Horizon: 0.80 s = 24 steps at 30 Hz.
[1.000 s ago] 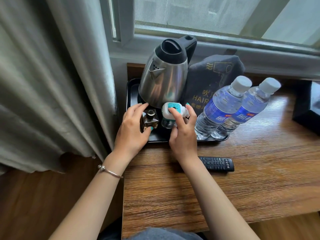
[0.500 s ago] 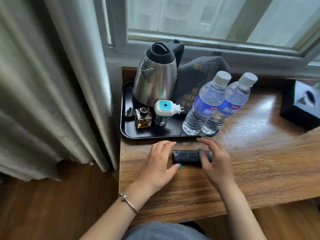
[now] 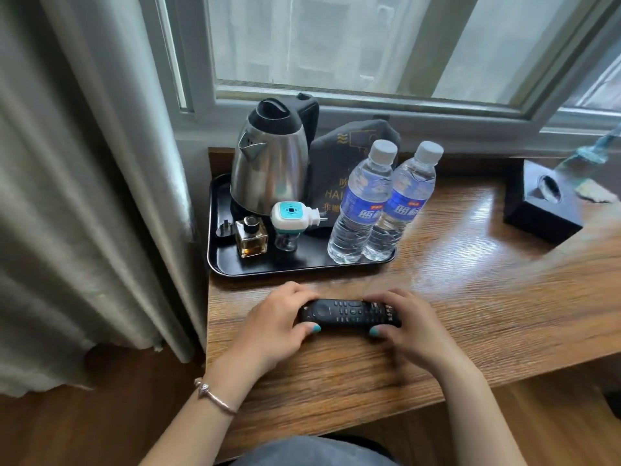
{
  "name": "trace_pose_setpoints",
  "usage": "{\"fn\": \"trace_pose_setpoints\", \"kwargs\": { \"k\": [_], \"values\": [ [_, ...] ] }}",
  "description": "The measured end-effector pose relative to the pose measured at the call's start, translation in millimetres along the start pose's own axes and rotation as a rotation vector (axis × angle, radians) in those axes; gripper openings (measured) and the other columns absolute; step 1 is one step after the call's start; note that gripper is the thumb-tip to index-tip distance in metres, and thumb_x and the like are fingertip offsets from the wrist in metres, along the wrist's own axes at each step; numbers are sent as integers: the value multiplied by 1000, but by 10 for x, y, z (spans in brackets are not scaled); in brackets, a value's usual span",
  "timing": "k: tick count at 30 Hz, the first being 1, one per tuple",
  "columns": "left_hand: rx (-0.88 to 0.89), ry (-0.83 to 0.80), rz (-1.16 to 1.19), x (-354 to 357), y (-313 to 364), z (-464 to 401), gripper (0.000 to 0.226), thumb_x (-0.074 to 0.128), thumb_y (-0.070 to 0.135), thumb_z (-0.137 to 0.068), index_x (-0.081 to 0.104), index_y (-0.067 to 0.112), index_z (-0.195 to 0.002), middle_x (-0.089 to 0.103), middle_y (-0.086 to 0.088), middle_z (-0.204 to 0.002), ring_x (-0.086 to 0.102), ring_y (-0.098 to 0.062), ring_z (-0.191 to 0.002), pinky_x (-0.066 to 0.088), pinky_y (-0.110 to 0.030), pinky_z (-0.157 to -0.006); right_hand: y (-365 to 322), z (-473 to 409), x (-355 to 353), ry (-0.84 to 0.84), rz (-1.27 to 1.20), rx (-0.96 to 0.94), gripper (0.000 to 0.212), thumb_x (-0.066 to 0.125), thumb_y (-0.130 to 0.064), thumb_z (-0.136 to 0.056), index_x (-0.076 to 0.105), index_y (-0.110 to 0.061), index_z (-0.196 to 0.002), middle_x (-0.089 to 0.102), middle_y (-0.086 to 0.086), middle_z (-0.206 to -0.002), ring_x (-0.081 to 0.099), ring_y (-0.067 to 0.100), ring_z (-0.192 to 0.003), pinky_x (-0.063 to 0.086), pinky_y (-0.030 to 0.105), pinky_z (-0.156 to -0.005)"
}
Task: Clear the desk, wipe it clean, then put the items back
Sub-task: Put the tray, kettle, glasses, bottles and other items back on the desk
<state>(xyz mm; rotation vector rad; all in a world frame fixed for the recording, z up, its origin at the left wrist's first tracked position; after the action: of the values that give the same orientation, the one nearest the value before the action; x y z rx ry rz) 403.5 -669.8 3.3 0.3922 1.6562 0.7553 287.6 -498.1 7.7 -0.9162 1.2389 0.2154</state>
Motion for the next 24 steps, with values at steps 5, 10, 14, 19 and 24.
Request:
{"fn": "trace_pose_setpoints", "kwargs": {
  "k": [5, 10, 14, 19, 24],
  "values": [
    [-27, 131, 11, -393, -120, 179, 48, 73, 25, -84, 59, 27, -130, 51, 20, -117, 51, -3, -112, 42, -24, -97, -372, -127, -38, 86, -7, -127, 51, 80, -20, -74, 63, -35, -119, 55, -27, -106, 46, 1, -104, 36, 14, -84],
    [-116, 278, -32, -716, -516, 189, 47, 75, 15, -82, 62, 17, -128, 56, 10, -118, 53, -12, -115, 38, -25, -102, -803, -529, 186, 145, -120, -202, 44, 76, -5, -76, 67, -17, -118, 62, -4, -116, 54, 17, -111, 41, 23, -97],
    [-212, 315, -46, -826, -724, 90, 45, 71, 14, -86, 60, 14, -129, 58, 1, -124, 51, -18, -121, 37, -29, -105, -1001, -778, 375, 176, -149, -213, 41, 72, -3, -80, 68, -11, -120, 60, 6, -120, 55, 23, -114, 36, 19, -98],
    [-223, 259, -105, -780, -767, 31, 43, 57, 28, -95, 52, 19, -137, 54, 3, -137, 43, -15, -130, 31, -37, -113, -930, -847, 406, 176, -124, -133, 32, 67, -13, -90, 69, -20, -121, 61, 1, -128, 55, 18, -121, 36, 20, -96],
    [-285, 120, -260, -554, -742, 82, 68, 42, 42, -99, 12, 17, -155, 11, 3, -162, 3, -13, -149, 5, -33, -121, -951, -760, 483, 1, 69, -129, 51, 55, -33, -97, 43, -26, -146, 36, 2, -154, 27, 18, -144, 19, 24, -114]
  ]
}}
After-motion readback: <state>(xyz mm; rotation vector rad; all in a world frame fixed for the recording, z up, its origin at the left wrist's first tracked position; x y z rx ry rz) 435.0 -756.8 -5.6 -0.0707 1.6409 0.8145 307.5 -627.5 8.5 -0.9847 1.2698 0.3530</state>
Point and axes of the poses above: each hand's wrist, its own z-axis away from the middle knuckle, its own x-axis out of the palm, y = z × x, the point moved 8 cm from there along -z, towards the middle knuckle
